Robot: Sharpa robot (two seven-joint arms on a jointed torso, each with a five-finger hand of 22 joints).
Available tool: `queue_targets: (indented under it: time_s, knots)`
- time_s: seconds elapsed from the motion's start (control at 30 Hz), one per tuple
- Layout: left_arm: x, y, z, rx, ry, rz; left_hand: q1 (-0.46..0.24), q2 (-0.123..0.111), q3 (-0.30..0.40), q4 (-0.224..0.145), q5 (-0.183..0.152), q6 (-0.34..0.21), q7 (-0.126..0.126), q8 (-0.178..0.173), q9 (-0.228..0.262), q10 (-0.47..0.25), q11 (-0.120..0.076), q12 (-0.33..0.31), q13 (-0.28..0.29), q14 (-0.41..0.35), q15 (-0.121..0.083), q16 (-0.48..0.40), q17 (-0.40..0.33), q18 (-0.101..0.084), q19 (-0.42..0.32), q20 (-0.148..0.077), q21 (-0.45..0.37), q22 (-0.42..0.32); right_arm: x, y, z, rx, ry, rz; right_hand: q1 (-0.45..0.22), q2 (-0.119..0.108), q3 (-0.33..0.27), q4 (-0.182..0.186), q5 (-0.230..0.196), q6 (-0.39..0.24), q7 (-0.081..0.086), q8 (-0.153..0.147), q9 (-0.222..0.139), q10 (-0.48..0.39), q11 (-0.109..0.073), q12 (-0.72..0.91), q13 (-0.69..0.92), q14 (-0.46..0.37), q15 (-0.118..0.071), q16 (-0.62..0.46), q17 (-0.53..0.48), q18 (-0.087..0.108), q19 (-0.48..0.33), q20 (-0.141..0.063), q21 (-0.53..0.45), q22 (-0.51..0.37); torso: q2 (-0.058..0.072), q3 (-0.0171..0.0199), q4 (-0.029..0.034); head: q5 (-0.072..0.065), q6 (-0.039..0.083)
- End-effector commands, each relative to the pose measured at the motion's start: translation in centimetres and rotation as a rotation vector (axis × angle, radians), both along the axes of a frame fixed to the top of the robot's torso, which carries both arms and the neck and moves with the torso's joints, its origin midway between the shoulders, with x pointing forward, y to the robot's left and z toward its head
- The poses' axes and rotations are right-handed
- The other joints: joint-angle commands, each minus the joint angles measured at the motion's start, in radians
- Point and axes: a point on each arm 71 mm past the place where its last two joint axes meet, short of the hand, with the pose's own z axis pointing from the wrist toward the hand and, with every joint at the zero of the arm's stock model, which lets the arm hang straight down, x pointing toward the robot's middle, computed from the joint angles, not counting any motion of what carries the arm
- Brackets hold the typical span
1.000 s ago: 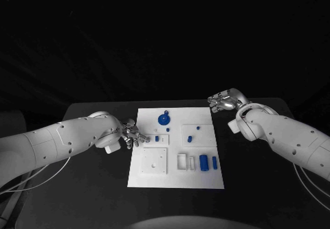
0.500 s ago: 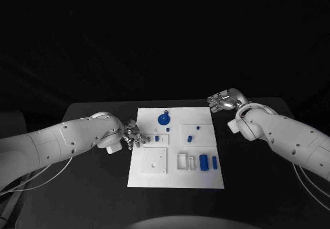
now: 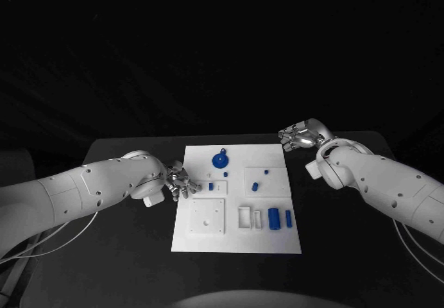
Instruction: Assemble the parts on the task board
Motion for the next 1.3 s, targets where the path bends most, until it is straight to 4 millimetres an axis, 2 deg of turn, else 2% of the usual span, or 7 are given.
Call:
queue_targets:
  time_s: [0.03, 0.63, 0.93, 1.3]
  knots:
    - [0.0, -0.27, -0.09, -0.015, 0.0, -0.008, 0.003, 0.011, 0.002, -0.006, 0.004, 0.007, -0.001, -0.004, -0.002, 0.035, 0.004, 0.005, 0.001, 0.007, 0.0, 0.006, 0.002, -0.008, 0.008, 0.0, 0.0, 0.016, -0.01, 0.09, -0.03, 0.0, 0.002, 0.01, -0.01, 0.003, 0.001, 0.001, 0.006, -0.003, 0.005, -0.003, 0.0, -0.002, 0.002, -0.002, -0.002, 0.002, 0.001, -0.006, -0.001, 0.002, -0.006, 0.0, 0.002, -0.001, 0.0, -0.0001, -0.0003, 0.0, -0.001]
    - [0.27, -0.47, -0.08, -0.022, -0.01, 0.002, 0.013, 0.029, 0.009, -0.021, 0.002, 0.017, -0.006, 0.001, 0.005, 0.037, 0.002, 0.009, 0.001, 0.009, -0.002, 0.007, 0.003, -0.008, 0.01, -0.002, 0.004, 0.017, -0.01, 0.08, -0.07, -0.001, 0.006, 0.009, -0.01, 0.003, 0.001, 0.001, 0.006, -0.003, 0.005, -0.003, 0.0, -0.002, 0.002, -0.002, -0.002, 0.002, 0.001, -0.006, -0.001, 0.002, -0.006, 0.0, 0.002, -0.001, 0.0, 0.0002, 0.0002, -0.002, -0.002]
    - [0.41, -0.59, -0.14, -0.014, -0.007, 0.006, 0.044, 0.057, 0.022, -0.051, 0.0, 0.021, -0.012, 0.004, 0.037, 0.037, -0.002, 0.013, 0.0, 0.012, -0.005, 0.009, 0.006, -0.009, 0.01, -0.005, 0.011, 0.017, -0.02, 0.08, -0.08, -0.001, 0.007, 0.01, -0.01, 0.003, 0.001, 0.001, 0.006, -0.003, 0.005, -0.003, 0.0, -0.002, 0.002, -0.002, -0.002, 0.002, 0.001, -0.006, -0.001, 0.002, -0.006, 0.0, 0.002, -0.001, 0.001, 0.0006, -0.0004, -0.002, -0.002]
    - [0.43, -0.75, -0.49, -0.001, 0.008, 0.005, 0.064, 0.072, 0.028, -0.064, 0.0, 0.023, -0.015, 0.007, 0.056, 0.037, -0.003, 0.013, -0.001, 0.013, -0.006, 0.009, 0.007, -0.009, 0.008, -0.005, 0.015, 0.017, -0.02, 0.1, -0.09, -0.001, 0.009, 0.011, -0.01, 0.003, 0.001, 0.001, 0.006, -0.003, 0.005, -0.003, 0.0, -0.002, 0.002, -0.002, -0.002, 0.002, 0.001, -0.006, -0.001, 0.002, -0.006, 0.0, 0.002, -0.001, 0.001, 0.0007, -0.0006, -0.003, -0.005]
